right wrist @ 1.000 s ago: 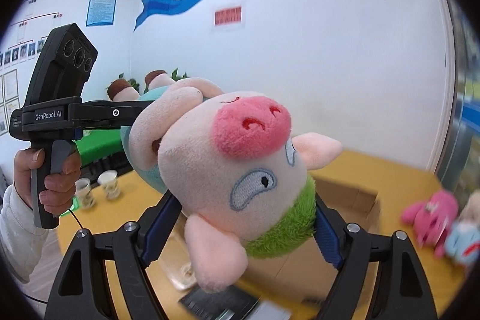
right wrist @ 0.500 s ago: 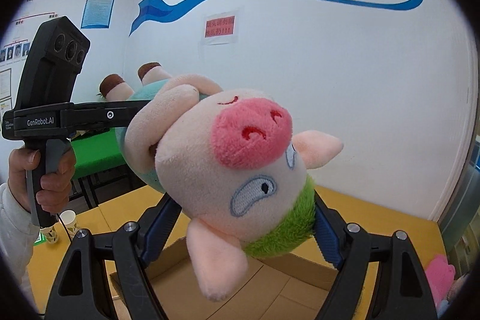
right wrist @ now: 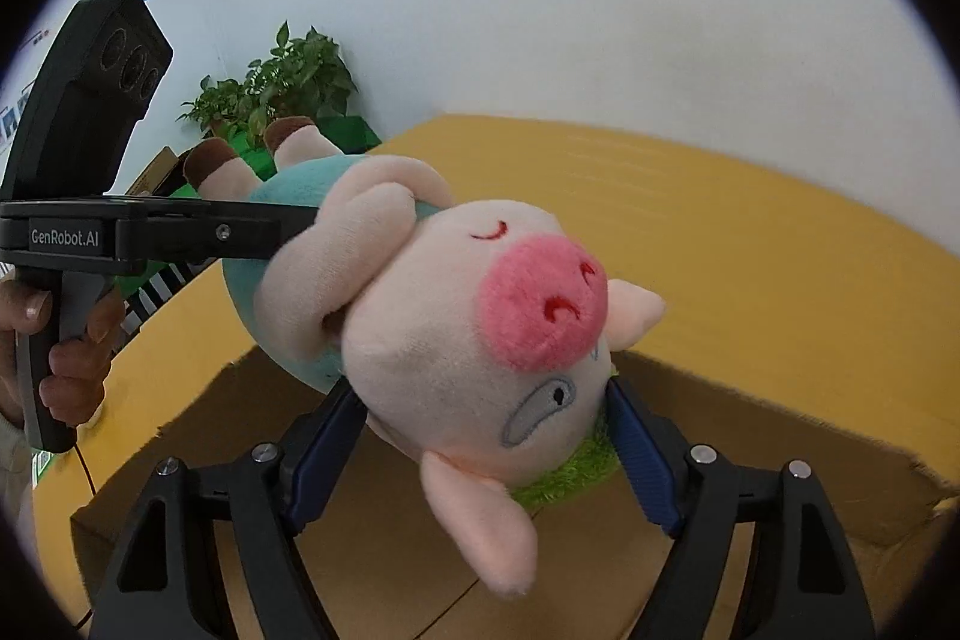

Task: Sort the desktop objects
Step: 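Carry the plush pig into the cardboard box and open the right tool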

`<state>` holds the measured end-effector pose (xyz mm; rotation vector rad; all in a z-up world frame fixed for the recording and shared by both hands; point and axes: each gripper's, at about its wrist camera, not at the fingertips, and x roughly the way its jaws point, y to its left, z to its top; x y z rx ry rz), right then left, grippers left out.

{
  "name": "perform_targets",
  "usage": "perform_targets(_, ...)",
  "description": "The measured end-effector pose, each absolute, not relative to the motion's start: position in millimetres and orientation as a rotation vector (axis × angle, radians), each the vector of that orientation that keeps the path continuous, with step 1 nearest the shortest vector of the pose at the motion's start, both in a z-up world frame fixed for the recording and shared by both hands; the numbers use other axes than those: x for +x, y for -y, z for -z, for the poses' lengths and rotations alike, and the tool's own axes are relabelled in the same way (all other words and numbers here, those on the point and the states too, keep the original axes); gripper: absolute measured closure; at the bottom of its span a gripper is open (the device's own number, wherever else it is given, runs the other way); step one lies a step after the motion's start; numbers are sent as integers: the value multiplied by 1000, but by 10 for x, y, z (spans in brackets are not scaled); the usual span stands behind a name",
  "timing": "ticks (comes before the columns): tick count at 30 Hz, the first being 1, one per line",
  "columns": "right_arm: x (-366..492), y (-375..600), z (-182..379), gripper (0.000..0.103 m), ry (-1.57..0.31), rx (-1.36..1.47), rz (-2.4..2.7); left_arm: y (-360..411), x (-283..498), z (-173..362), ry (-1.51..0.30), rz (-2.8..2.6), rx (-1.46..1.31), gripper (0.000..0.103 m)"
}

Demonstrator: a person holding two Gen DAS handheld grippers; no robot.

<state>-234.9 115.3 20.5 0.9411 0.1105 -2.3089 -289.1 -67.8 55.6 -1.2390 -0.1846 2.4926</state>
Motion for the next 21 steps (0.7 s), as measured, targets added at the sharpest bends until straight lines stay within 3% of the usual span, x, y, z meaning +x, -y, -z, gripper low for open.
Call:
perform_targets(4, -2388, -994, 167, 30, -130, 997, 2276, 707, -2949, -230, 212, -2482, -1352, 41)
perform_targets(6, -2420, -961, 153, 30, -130, 985, 2272, 804, -2933, -205, 296, -2458, -1367, 41)
perform_targets(10, -2348, -886, 189, 30, -108, 984, 2265, 845, -2934, -223, 260, -2453, -1397, 39)
perform_targets(17, -2304, -866, 76, 30, -57, 970, 2280, 1012, -2768, -562, 414, -2502, -1240, 40)
perform_targets(21, -2240, -905, -156, 30, -77, 968, 2300, 1064, -2483, -893, 355, -2583, -1121, 38)
